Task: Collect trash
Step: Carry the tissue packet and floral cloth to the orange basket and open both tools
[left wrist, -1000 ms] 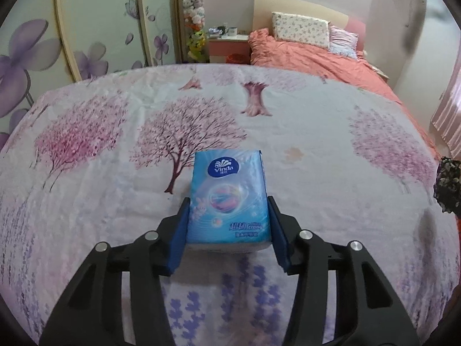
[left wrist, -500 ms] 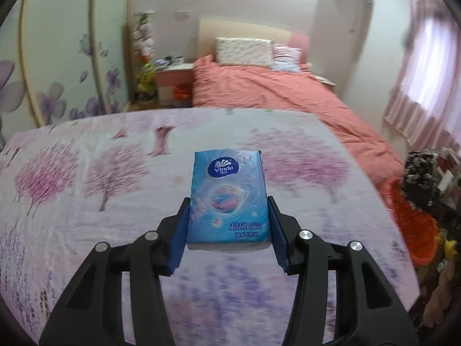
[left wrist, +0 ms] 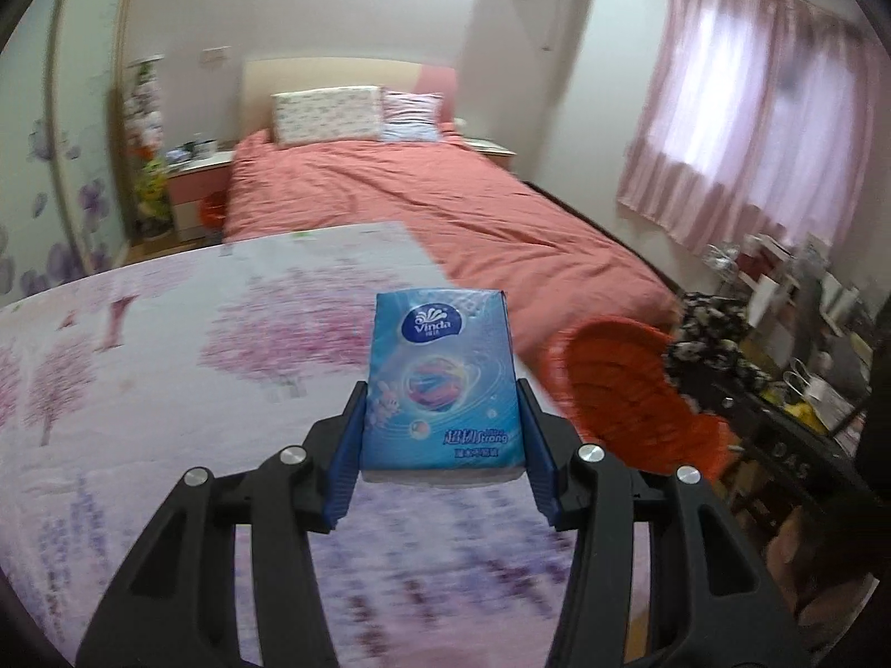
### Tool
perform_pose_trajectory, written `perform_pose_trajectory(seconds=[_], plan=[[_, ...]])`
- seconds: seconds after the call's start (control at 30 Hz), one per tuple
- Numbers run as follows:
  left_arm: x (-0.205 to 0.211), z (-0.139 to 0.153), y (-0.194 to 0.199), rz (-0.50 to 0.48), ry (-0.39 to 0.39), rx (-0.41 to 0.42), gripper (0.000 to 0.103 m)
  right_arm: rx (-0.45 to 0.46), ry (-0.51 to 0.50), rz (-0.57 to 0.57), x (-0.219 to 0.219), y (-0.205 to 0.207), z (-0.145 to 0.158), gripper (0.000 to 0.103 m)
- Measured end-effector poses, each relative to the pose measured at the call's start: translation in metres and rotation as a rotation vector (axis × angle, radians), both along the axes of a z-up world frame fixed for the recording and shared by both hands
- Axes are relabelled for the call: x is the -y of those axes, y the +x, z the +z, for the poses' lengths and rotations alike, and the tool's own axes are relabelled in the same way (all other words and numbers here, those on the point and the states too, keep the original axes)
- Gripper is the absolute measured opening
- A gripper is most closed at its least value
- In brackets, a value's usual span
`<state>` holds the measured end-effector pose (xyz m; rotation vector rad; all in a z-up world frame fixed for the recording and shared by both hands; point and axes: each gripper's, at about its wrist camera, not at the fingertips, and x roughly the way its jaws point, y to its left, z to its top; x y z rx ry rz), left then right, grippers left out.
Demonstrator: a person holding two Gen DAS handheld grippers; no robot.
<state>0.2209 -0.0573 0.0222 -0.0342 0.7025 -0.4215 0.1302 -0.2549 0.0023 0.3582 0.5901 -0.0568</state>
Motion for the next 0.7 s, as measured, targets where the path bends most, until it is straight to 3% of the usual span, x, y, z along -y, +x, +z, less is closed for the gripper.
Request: perform_pose_trajectory(seconds=[0.47,0.53,0.6,0.7], plan=[[0.138,-0.023,0.02,-0.237,-0.025,-0.035,0.05,-0.034,0.101,-0.149,0.097,0.02,-0.033,0.015],[0.154,-0.031,0.026,-0.254,-0.023,-0.053,0.052,-0.044,0.12,-0.152,0.104,0.025,-0.038,0.02],[0.168,-0.041,0.036,-0.255,-0.01,-0.077,0.053,-0.059,0.134,-0.16,0.114,0.027,-0.045,0.036],[0.178,-0.055,0.045,-0.254,0.008,-0.11,0.057,-0.085,0.157,-0.163,0.122,0.032,-0.056,0.044]])
